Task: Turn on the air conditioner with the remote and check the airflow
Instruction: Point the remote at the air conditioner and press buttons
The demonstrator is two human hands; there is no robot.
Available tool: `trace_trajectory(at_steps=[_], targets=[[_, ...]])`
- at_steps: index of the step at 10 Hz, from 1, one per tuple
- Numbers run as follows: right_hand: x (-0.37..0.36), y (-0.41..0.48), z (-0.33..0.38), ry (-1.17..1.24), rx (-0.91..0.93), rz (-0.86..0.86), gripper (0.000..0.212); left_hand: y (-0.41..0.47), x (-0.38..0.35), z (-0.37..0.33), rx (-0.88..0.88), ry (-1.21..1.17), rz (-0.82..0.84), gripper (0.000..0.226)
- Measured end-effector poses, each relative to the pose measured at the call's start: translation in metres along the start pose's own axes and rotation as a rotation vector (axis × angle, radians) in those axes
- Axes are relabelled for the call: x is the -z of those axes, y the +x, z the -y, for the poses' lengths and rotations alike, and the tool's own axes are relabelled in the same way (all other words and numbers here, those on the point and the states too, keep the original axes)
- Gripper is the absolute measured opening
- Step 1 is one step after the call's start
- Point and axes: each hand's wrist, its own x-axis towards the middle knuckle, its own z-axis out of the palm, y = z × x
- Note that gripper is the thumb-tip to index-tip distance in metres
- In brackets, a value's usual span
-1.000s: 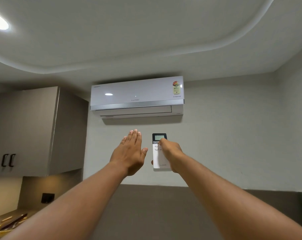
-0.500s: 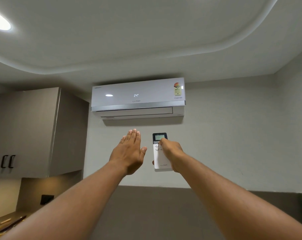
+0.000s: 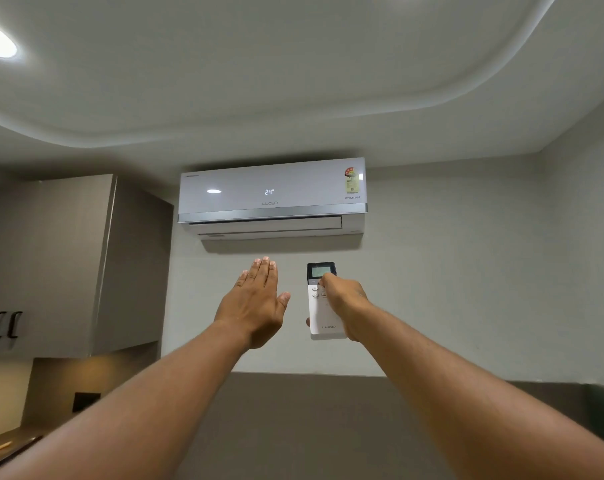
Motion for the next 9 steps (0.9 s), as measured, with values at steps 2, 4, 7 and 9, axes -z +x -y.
trace_trajectory(at_steps=[2, 4, 7, 9], targets=[[-0.002, -0.004, 0.001, -0.009, 0.001, -0.005, 0.015, -0.004, 0.003, 0.006, -0.002, 0.006, 0.001, 0.068], [-0.009, -0.008, 0.003, -0.015, 0.005, -0.003, 0.016, -0.006, 0.004, 0.012, 0.001, 0.009, -0.004, 0.068], [-0.018, -0.009, 0.005, -0.04, 0.012, 0.0, 0.017, -0.008, 0.009, 0.019, 0.005, 0.007, 0.001, 0.068], [-0.019, -0.009, 0.007, -0.031, 0.013, 0.004, 0.018, -0.009, 0.011, 0.023, 0.008, 0.012, -0.002, 0.068]])
